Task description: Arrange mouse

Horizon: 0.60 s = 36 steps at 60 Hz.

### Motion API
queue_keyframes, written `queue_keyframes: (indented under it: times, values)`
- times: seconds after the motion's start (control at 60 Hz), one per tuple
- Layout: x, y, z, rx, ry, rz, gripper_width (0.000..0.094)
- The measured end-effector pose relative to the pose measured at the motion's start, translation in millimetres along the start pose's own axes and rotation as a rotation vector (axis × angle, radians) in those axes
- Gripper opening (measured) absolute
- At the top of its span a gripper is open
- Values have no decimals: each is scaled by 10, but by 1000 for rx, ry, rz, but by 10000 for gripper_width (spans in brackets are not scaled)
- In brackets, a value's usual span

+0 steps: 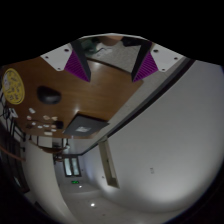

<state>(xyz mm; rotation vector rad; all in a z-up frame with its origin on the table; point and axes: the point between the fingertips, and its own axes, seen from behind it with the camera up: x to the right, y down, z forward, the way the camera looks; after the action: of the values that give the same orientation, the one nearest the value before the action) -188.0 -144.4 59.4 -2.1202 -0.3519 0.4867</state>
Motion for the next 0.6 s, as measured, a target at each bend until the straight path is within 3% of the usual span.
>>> queue_keyframes:
  times: [0.167,0.35,0.45,0.6]
  values:
    - [1150,-224,-46,53,212,-59,831]
    - [2244,-57,119,-15,367,-59,835]
    - [2646,-3,274,-48,406,-69,836]
    - [2762,-154,581,-62,348,-58,830]
